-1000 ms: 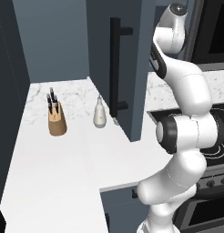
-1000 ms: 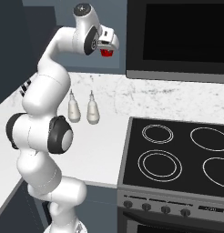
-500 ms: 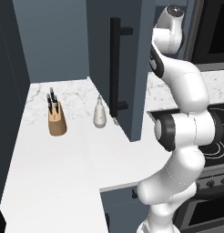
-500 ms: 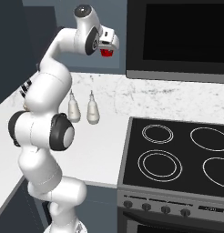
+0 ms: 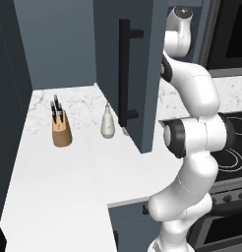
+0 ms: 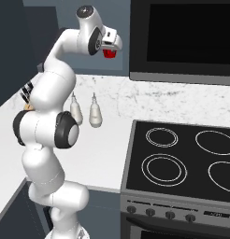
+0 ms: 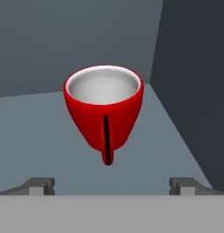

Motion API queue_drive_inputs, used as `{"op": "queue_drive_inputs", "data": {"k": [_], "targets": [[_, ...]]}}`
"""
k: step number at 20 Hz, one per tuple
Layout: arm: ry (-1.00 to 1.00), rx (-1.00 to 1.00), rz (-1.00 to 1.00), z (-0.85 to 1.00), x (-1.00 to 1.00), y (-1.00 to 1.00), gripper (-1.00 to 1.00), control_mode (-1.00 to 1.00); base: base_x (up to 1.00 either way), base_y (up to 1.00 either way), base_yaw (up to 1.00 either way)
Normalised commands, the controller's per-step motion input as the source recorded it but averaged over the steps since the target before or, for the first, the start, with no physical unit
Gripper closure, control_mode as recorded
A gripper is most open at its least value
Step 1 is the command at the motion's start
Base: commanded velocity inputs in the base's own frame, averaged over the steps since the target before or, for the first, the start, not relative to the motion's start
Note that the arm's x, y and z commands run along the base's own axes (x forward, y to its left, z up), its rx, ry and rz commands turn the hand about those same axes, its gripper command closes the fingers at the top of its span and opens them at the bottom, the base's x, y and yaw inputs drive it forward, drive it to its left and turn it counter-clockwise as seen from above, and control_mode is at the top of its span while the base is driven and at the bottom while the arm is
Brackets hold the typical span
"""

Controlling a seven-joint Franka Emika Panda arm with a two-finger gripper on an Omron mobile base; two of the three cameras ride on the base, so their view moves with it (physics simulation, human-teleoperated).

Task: Gather all objects into one cabinet and sort the glasses and bowls to opposite sides.

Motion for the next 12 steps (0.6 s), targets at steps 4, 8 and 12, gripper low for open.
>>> {"op": "queue_drive_inputs", "data": {"k": [4,8,12], "targets": [[0.00,0.00,0.00,0.00,0.02,0.00,-1.00,-1.00,0.00,0.00,0.00],[0.00,0.00,-0.01,0.00,0.13,0.02,-1.00,-1.00,0.00,0.00,0.00],[0.00,0.00,-0.03,-0.01,0.31,0.12,-1.00,-1.00,0.00,0.00,0.00]]}}
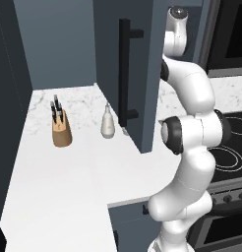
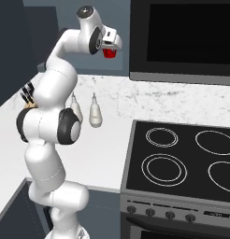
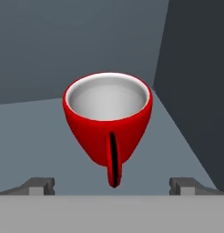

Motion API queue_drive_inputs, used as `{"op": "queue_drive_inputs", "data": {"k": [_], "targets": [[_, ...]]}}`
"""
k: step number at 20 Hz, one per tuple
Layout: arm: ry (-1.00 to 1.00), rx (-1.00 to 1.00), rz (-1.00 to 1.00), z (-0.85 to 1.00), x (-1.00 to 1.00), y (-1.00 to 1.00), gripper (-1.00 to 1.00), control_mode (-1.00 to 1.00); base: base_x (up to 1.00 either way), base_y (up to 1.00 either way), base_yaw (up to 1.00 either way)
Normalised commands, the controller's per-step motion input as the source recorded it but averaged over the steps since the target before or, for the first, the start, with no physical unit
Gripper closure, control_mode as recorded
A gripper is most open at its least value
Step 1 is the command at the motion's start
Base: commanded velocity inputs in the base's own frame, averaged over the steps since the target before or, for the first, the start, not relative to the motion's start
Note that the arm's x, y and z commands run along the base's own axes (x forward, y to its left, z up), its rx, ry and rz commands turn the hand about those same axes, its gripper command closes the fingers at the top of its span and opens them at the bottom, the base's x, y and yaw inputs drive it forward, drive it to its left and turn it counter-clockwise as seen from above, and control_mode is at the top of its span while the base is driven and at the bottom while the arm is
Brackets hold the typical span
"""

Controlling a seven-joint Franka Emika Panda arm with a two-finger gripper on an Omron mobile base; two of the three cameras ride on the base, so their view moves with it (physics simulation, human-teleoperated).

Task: Gather all objects into one cabinet and sort the glasses and bowls to opposite sides.

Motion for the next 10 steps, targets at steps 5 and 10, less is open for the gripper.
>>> {"op": "queue_drive_inputs", "data": {"k": [5,10], "targets": [[0.00,0.00,-0.03,0.00,0.25,0.07,-1.00,-1.00,0.00,0.00,0.00],[0.00,0.00,-0.02,0.00,0.14,0.00,-1.00,-1.00,0.00,0.00,0.00]]}}
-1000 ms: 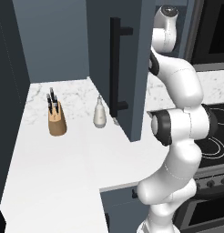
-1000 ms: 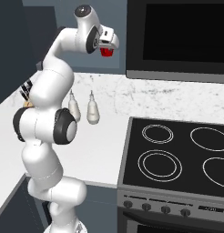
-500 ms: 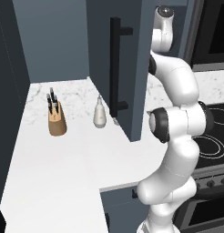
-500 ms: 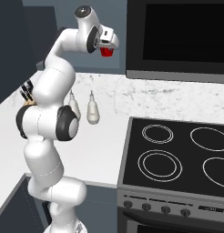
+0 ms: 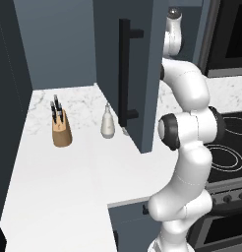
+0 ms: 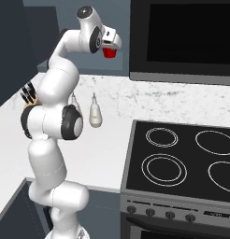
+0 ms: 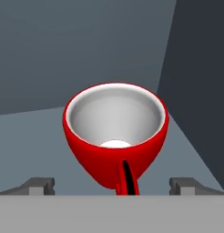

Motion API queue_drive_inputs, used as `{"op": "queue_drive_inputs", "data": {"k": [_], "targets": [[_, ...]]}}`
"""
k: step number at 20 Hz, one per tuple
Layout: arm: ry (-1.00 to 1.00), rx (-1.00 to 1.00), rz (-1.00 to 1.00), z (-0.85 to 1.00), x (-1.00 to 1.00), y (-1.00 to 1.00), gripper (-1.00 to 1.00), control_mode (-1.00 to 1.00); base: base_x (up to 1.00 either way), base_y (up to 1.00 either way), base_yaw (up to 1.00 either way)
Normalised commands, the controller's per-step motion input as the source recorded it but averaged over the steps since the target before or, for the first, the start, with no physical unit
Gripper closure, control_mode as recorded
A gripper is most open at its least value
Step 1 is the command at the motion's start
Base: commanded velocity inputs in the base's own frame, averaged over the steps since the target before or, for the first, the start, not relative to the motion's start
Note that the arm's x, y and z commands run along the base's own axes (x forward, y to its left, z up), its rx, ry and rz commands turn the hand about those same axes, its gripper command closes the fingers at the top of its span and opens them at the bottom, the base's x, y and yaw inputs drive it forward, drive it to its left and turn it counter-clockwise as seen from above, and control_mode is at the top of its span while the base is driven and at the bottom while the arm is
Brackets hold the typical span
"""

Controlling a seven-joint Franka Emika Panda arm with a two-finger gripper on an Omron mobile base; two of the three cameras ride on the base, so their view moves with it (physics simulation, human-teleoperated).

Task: Gather all objects into one cabinet and sort the glasses and bowls to opposite sides.

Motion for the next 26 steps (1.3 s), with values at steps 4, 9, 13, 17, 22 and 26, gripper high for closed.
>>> {"op": "queue_drive_inputs", "data": {"k": [4,9,13,17,22,26], "targets": [[0.00,0.00,-0.02,0.00,0.07,0.00,-1.00,-1.00,0.00,0.00,0.00],[0.00,0.00,-0.02,-0.01,0.03,0.02,1.00,-1.00,0.00,0.00,0.00],[0.00,0.00,-0.02,-0.01,0.01,0.01,1.00,-1.00,0.00,0.00,0.00],[0.00,0.00,0.00,0.00,0.00,0.00,1.00,-1.00,0.00,0.00,0.00],[0.00,0.00,0.00,0.00,0.00,0.00,1.00,-1.00,0.00,0.00,0.00],[0.00,0.00,0.00,0.00,0.00,0.00,1.00,-1.00,0.00,0.00,0.00]]}}
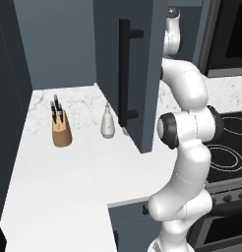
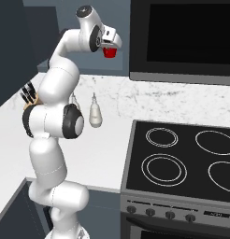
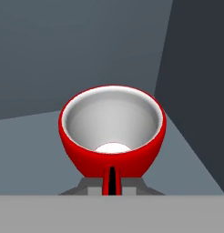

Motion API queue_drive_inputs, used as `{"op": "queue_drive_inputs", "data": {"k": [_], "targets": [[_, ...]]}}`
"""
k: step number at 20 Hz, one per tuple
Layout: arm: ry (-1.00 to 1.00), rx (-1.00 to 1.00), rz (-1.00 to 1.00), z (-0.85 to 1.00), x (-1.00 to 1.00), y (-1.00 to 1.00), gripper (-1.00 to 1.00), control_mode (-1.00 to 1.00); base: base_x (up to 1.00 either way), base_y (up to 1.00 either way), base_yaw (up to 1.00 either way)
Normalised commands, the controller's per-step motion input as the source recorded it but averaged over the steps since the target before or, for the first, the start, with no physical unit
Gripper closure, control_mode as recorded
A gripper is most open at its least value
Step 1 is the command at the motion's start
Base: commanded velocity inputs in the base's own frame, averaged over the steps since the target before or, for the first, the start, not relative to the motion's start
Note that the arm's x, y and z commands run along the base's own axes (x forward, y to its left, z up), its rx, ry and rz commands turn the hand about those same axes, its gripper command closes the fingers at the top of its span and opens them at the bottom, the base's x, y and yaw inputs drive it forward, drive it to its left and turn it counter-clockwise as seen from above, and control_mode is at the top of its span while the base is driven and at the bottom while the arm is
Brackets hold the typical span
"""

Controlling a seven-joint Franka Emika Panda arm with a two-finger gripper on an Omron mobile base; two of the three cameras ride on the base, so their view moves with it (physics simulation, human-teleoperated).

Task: Gather all objects into one cabinet and sort the glasses and bowls to opposite sides.

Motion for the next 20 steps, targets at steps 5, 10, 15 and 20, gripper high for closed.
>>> {"op": "queue_drive_inputs", "data": {"k": [5,10,15,20], "targets": [[0.00,0.00,0.00,0.00,0.00,-0.02,1.00,-1.00,0.00,0.00,0.00],[0.00,0.00,0.00,0.00,-0.01,-0.01,1.00,-1.00,0.00,0.00,0.00],[-0.02,0.00,0.00,0.03,-0.41,0.00,1.00,-1.00,0.00,0.00,0.00],[-0.12,0.00,-0.03,0.14,-0.76,-0.04,1.00,-1.00,0.00,0.00,0.00]]}}
